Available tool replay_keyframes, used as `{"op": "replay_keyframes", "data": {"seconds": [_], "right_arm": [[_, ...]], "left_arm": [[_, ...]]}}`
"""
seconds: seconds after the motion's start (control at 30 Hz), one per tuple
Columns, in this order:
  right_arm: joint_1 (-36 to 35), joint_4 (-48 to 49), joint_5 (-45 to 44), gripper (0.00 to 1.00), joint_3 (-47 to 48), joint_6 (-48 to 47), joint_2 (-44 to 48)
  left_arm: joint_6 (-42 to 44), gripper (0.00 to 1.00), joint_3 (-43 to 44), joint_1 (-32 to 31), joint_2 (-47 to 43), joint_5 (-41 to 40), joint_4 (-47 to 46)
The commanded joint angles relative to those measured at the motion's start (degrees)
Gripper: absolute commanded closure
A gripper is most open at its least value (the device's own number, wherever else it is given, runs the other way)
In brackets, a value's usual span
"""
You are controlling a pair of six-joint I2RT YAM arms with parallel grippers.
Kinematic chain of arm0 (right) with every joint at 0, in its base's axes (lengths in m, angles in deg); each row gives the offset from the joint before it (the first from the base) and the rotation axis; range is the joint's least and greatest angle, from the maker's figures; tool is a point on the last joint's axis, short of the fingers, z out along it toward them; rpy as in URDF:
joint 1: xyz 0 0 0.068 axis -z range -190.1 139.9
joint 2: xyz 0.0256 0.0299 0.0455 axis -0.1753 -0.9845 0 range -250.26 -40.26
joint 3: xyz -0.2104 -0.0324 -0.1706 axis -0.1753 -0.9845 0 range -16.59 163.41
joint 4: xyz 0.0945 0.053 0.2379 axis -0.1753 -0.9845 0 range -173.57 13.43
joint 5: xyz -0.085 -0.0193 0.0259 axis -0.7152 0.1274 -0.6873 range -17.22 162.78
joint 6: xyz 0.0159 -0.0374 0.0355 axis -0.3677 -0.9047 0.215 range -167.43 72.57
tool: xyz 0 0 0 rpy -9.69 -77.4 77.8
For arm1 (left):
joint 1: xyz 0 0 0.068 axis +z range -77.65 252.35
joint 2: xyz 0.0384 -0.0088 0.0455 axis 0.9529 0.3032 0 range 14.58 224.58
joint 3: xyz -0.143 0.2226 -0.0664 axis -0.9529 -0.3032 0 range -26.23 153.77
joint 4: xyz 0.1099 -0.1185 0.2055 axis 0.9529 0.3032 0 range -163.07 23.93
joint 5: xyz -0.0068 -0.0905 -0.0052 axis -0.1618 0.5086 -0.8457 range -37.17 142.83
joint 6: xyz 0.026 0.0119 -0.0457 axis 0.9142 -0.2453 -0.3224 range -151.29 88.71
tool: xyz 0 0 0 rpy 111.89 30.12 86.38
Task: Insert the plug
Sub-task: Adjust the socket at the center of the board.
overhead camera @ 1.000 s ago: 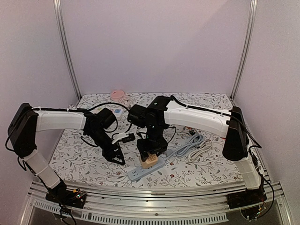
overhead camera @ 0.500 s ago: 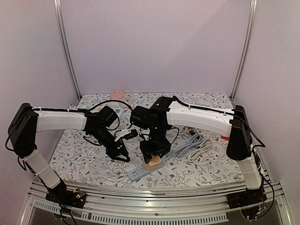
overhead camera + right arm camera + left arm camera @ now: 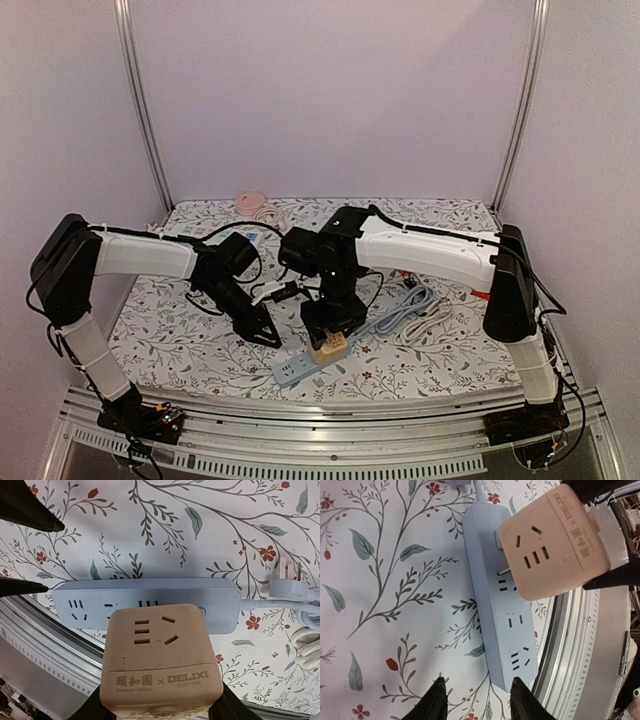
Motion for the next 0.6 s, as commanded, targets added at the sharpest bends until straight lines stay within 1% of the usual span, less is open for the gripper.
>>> {"op": "replay_keyframes", "data": {"seconds": [0.0,0.1,0.23,0.27,0.3,0.4,0.57], "right_arm": [[-1.27,-24.84,-0.67,1.00,-1.67,-0.25,-0.03],[-1.32,-24.45,-0.75,1.00,0.37,-0.26,0.13],[-1.28,-24.60,-0.17,1.00,7.65,-2.12,-2.53],[-1.30,-24.72,0.02,1.00,8.14,-2.61,-2.88],[-1.28,-24.66,0.29,1.00,8.15,-2.97,-3.09],[-1.32,-24.75,-0.33,1.00,5.64,-3.32,-1.26],[-0.86,-24.72,-2.96,1.00,-3.05,-0.94,6.37]], "left_arm": [[-2.22,0.59,1.59,-1.13,2.77,-1.15,-1.18],[-2.63,0.59,1.23,-2.61,2.37,-1.03,-2.26],[-3.00,0.58,0.94,-6.10,3.25,-0.45,-3.73],[-2.94,0.60,1.17,-7.07,3.88,-0.72,-3.73],[-2.96,0.63,1.51,-7.75,4.91,-0.85,-3.62],[-3.66,0.71,2.63,-8.17,7.24,-0.88,-3.42],[-4.39,0.78,3.88,-8.20,9.87,1.17,-3.08]]}}
